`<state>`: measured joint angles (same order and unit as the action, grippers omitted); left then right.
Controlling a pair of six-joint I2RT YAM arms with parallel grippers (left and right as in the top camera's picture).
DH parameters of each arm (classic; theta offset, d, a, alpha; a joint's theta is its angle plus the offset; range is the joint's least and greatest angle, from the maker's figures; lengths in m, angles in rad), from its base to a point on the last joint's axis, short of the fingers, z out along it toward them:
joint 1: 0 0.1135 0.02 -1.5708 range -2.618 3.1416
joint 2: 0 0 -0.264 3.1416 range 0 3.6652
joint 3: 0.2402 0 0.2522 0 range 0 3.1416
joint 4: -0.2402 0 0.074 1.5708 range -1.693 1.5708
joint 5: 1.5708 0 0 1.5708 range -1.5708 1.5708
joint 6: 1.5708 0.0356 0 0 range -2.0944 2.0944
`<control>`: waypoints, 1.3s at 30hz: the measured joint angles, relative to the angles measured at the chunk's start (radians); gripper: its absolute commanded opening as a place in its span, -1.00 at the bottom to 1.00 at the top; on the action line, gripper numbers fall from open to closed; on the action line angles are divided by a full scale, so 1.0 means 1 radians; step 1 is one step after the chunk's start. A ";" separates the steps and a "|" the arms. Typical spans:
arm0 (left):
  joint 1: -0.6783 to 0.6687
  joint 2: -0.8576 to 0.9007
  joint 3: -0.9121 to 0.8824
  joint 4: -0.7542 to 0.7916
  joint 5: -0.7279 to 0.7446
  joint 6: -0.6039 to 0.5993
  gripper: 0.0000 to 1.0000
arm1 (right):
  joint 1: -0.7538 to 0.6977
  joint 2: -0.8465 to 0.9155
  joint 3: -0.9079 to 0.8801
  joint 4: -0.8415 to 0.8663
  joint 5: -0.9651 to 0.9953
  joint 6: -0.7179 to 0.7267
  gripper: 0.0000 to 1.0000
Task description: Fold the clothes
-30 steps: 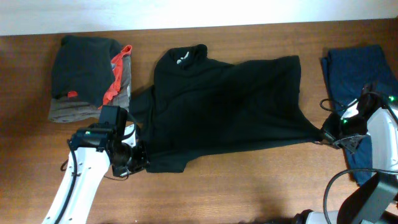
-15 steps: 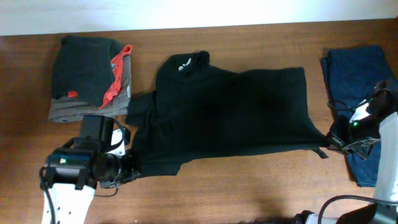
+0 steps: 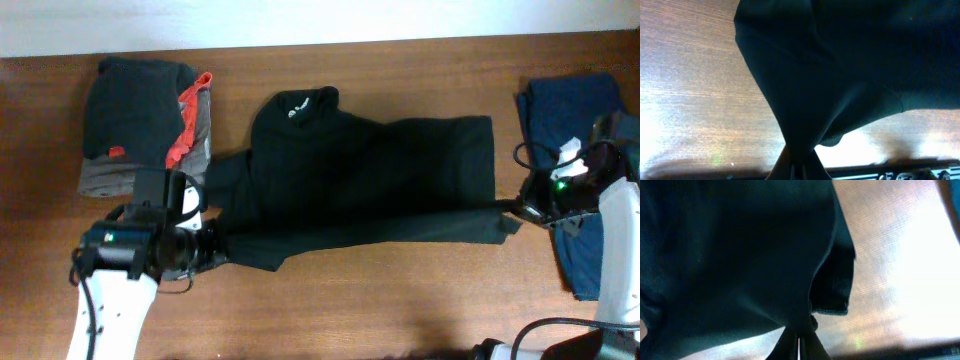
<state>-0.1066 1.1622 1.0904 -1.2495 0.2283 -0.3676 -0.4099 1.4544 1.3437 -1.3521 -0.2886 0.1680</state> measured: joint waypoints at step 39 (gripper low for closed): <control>0.018 0.503 0.356 0.565 -0.037 0.169 0.15 | -0.069 0.357 0.152 0.277 -0.103 0.000 -0.10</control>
<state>-0.0891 1.6650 1.4460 -0.6842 0.1909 -0.1982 -0.4793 1.8118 1.4956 -1.0748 -0.3916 0.1680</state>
